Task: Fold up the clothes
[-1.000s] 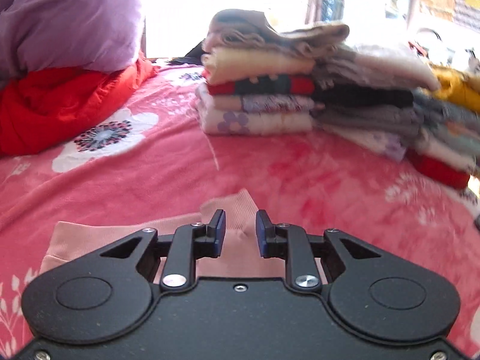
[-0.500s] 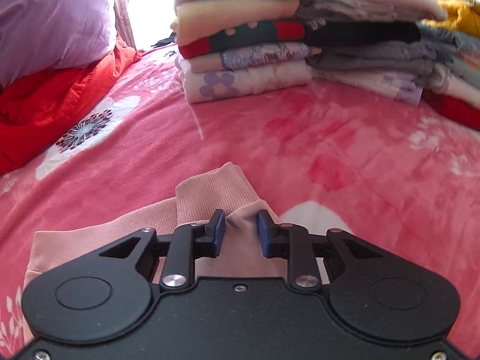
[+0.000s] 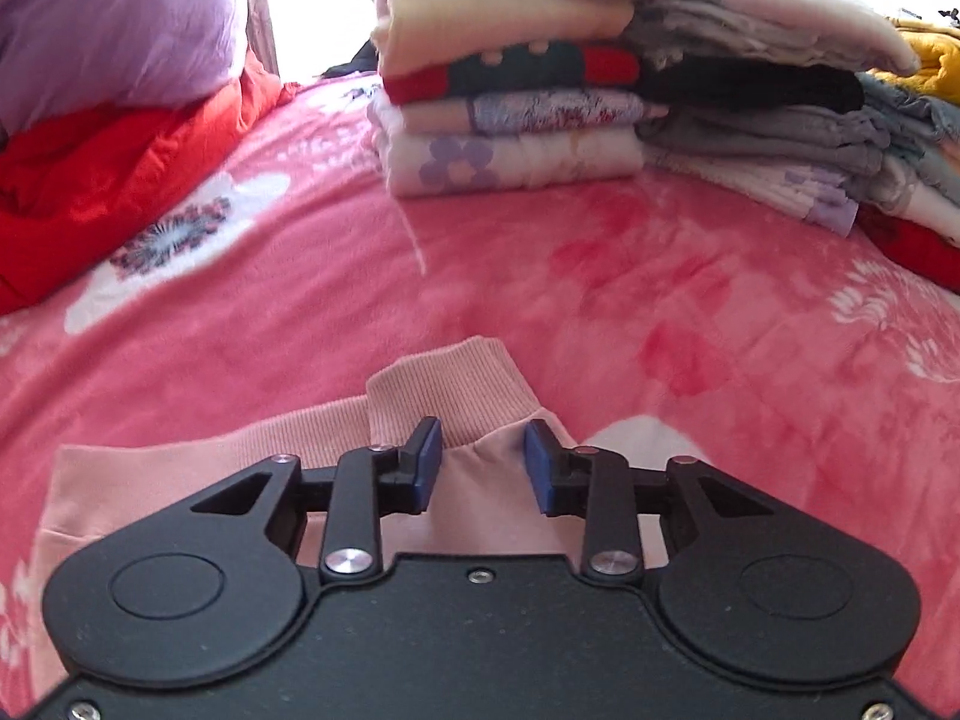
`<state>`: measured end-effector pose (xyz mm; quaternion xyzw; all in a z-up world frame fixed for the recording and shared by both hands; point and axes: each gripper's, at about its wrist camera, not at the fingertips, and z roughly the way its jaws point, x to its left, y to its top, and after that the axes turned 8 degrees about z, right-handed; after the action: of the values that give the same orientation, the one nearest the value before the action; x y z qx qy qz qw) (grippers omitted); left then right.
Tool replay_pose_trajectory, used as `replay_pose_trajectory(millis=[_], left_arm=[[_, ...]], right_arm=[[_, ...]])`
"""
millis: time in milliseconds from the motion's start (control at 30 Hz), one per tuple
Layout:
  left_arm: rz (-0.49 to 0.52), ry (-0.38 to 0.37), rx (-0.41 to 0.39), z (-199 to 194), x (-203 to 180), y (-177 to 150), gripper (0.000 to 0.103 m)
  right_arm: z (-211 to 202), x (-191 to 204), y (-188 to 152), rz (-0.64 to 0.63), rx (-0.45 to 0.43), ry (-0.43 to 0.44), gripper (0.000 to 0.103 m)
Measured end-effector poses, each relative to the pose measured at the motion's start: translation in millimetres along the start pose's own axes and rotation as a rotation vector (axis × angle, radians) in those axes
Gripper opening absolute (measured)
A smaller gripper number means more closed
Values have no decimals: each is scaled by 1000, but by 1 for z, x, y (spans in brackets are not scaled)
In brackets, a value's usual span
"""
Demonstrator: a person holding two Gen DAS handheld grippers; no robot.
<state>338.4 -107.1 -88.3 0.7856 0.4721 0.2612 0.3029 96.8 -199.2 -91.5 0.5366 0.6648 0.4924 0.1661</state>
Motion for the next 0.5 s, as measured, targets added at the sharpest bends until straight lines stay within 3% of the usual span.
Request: replay_pose_trajectory(millis=[67,233,367,500], left_arm=[[61,20,4,3,-7,-2,34],[155,53,36,2,-16,4,35],[40,58,-51,-43,2,10,47],[-100,62,-126,-106,33,-27,56]], right_arm=[[13,-5,-4,34,86,2,19],[16,-5,-5,25,110,17,18],[7,-1,-4,24,83,23,18],[-18,14,-7,-21,41,82,19]])
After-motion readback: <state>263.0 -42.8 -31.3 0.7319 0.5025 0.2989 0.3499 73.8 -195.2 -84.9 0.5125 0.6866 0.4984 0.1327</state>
